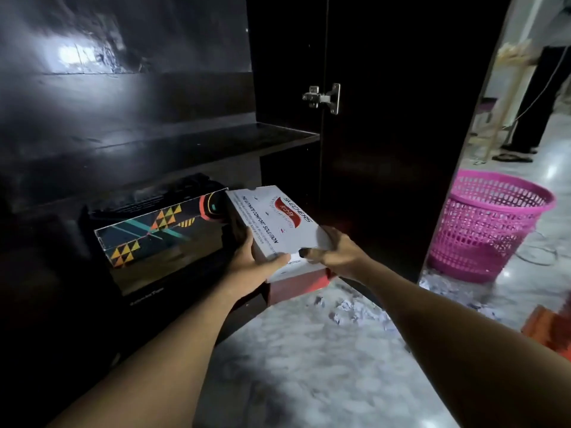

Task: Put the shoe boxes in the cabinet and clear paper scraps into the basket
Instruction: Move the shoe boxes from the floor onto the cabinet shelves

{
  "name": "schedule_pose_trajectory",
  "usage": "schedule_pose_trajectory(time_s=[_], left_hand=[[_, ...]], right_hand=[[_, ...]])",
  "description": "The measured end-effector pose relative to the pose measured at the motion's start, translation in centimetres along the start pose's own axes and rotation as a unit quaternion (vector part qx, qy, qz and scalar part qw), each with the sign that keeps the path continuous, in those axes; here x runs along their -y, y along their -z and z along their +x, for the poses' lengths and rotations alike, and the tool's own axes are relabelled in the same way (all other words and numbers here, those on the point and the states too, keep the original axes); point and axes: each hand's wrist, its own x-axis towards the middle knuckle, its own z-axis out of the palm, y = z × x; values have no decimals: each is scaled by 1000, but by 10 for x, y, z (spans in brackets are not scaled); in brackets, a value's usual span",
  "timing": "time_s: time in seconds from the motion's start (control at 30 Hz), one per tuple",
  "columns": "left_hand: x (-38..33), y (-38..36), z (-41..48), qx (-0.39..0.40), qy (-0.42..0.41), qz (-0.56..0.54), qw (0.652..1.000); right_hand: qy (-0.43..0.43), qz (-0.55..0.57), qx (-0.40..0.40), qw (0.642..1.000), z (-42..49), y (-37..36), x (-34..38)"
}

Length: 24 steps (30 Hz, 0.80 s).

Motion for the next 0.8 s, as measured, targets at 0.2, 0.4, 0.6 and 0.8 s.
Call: schedule_pose_trajectory(time_s=[0.2,0.4,0.6,0.8], left_hand=[[27,-42,38,-24,17,30,999],[56,-78,66,-108,2,32,994],[55,-86,108,-163,-18,7,987],[55,-86,150,-171,-17,30,985]], right_hand=[[-5,-5,-3,1000,46,18,-57],[18,20,7,1000,84,19,-88],[30,43,-97,994,124,10,-92],[56,-41,-205,976,156,0,-95]])
